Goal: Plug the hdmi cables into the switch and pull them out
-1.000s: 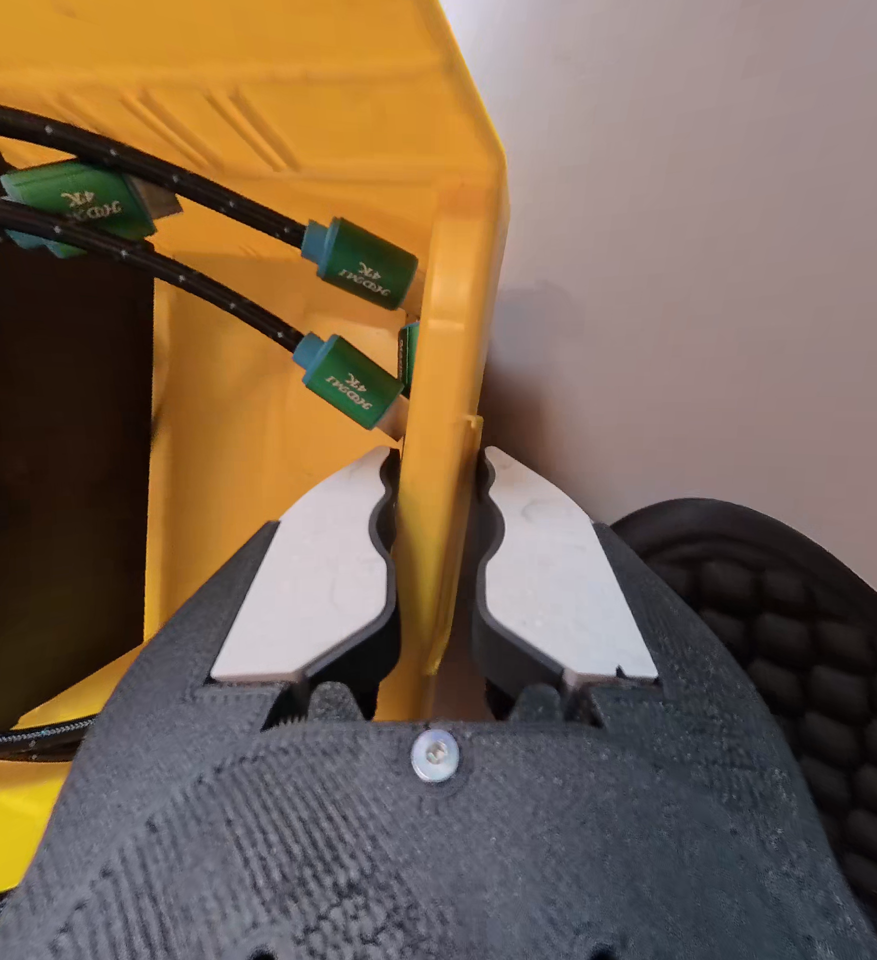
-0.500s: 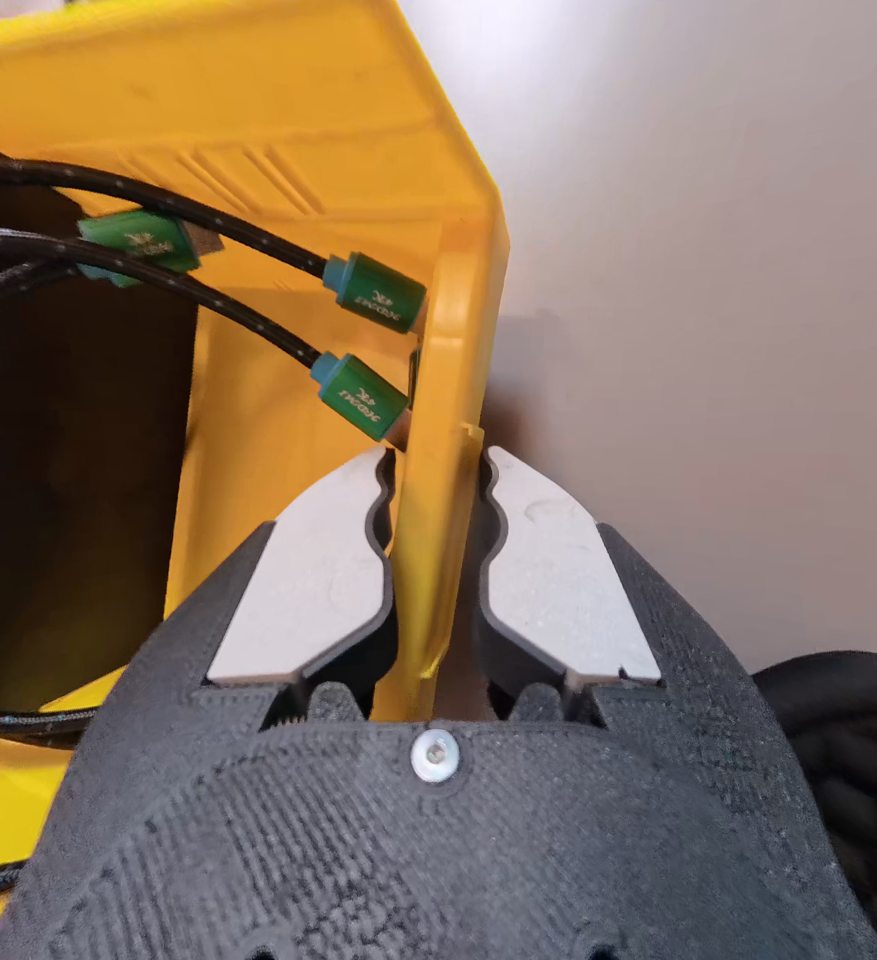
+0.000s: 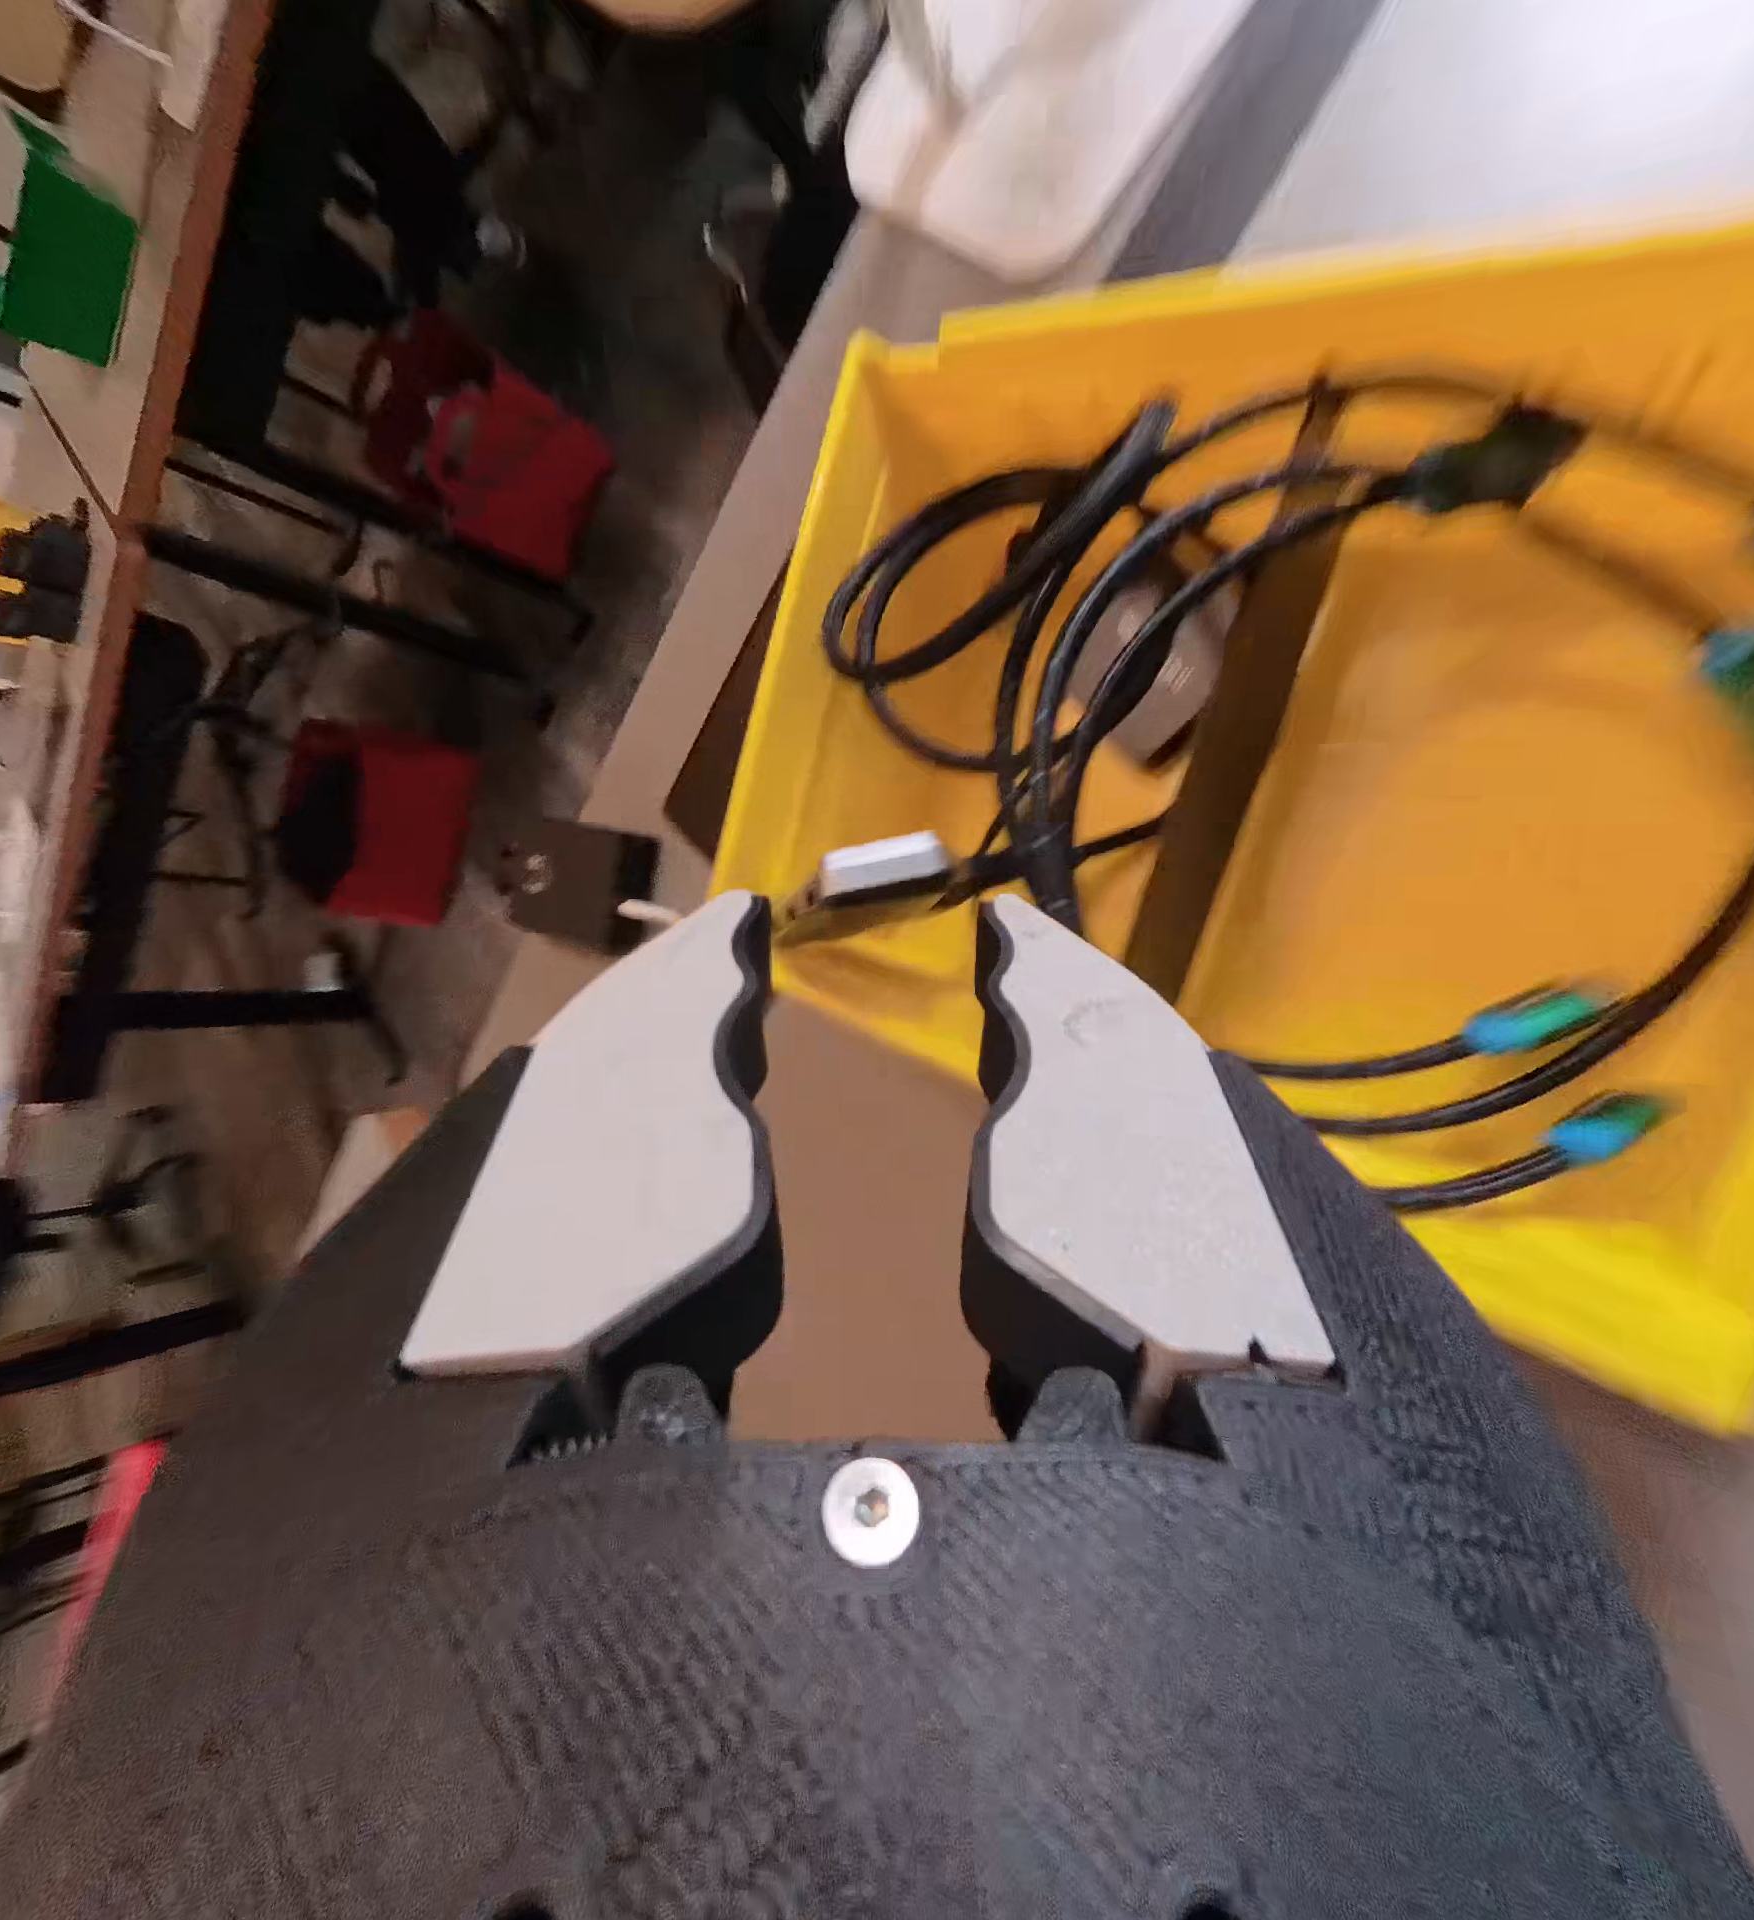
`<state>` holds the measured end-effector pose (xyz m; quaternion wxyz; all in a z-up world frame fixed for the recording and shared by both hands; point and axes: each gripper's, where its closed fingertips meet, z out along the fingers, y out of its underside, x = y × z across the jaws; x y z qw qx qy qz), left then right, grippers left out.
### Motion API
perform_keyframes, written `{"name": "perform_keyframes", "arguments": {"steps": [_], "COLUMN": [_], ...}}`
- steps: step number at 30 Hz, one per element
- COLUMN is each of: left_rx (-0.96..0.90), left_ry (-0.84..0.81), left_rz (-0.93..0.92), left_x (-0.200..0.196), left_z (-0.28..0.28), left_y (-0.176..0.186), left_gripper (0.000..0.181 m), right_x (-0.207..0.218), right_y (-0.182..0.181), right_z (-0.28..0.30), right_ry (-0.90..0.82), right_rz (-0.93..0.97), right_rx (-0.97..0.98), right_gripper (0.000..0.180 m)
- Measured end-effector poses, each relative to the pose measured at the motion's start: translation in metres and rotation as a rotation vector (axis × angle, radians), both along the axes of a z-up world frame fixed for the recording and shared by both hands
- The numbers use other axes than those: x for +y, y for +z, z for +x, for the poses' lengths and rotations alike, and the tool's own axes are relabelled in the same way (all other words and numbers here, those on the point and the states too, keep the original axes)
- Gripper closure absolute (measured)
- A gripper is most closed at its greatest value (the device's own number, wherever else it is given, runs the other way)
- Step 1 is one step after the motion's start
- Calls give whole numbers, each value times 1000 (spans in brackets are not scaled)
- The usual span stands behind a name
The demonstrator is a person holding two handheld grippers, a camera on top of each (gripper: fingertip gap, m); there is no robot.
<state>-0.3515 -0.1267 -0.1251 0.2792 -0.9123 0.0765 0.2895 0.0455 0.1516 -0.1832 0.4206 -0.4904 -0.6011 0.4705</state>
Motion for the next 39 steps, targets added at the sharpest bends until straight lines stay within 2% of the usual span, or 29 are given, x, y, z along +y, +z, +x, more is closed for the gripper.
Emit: {"name": "perform_keyframes", "arguments": {"steps": [1,6,11,17,20,27,34,39], "left_rx": [50,223,313,328,346,344,324,117], "left_ry": [-13,-104,-241,-323,-353,-359,-250,-132], "left_rz": [-93,-487,-774,-952,-1021,-996,-889,-631], "left_x": [-1,0,6,9,8,5,-16,-25], "left_z": [-14,-61,-72,-77,-80,-77,-72,-41], "left_y": [-8,-49,-76,-101,-111,-100,-23,19], "left_gripper": [142,139,129,135,147,152,155,157], "right_x": [-2,-1,6,10,11,14,13,8], "right_y": [-1,-2,-6,-10,-12,-14,-13,-7], "right_z": [0,3,10,11,11,14,15,16], "right_ry": [11,10,0,-5,-11,-20,-10,9], "right_rz": [-15,-18,-60,-108,-96,-109,-127,-134], "right_rx": [5,28,32,44,36,33,42,60], "right_gripper": [146,149,151,151,152,153,154,154]}}
